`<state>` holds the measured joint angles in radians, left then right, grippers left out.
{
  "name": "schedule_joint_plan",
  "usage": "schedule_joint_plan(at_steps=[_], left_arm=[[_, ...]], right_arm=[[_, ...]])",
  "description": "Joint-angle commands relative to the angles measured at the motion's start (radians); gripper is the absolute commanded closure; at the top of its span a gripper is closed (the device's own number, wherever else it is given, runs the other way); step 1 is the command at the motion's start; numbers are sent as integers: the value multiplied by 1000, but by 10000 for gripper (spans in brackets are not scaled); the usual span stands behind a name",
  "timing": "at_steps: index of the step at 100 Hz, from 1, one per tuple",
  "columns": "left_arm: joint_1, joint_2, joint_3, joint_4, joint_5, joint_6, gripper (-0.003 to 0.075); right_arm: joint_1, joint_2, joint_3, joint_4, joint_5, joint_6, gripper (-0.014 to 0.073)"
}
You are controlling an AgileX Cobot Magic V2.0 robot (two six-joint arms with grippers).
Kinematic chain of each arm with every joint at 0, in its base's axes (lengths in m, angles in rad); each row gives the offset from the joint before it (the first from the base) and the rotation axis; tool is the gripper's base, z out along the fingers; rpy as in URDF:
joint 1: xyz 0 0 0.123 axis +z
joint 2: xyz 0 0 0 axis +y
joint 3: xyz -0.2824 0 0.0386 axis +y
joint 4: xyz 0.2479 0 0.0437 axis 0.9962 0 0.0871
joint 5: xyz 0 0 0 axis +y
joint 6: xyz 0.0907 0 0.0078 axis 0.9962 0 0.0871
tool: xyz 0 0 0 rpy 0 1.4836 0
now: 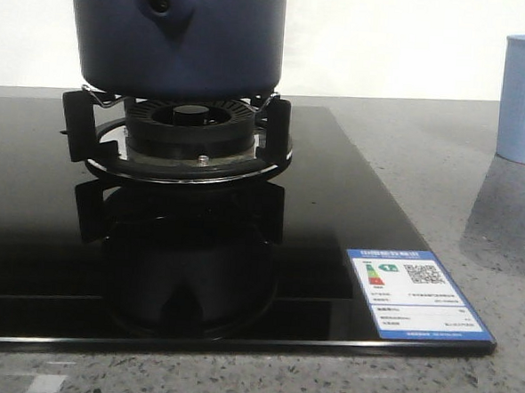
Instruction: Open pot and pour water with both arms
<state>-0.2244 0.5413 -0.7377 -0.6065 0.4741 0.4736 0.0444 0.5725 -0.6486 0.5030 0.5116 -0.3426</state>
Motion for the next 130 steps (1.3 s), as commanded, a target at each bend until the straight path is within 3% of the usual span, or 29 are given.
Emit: schedule_joint_plan(at_steps=[1,10,20,27,47,67,84,130], left_arm=[[-48,48,-36,-41,-104,9,641],[-91,85,-36,-54,-141,9,503],[-146,135,-36,-62,-201,9,296],[-184,171,-36,-62,-253,9,217],[-292,307,-36,-58,-440,9,271],[-339,463,-86,-57,-561,9,247],[-343,591,-181,-49,-568,9,183],[-343,824,-365,-33,-560,9,182]], right_arm=[[3,24,-38,7,-54,-17,564],[3,26,-38,7,-59,-17,404],[3,26,-38,7,-63,-17,177],[3,26,-38,7,-63,-17,107],[3,26,-38,18,-65,-17,109],[3,26,-38,18,-65,-17,109],[3,26,-38,18,-65,-17,109],[3,26,-38,18,-65,-17,109]])
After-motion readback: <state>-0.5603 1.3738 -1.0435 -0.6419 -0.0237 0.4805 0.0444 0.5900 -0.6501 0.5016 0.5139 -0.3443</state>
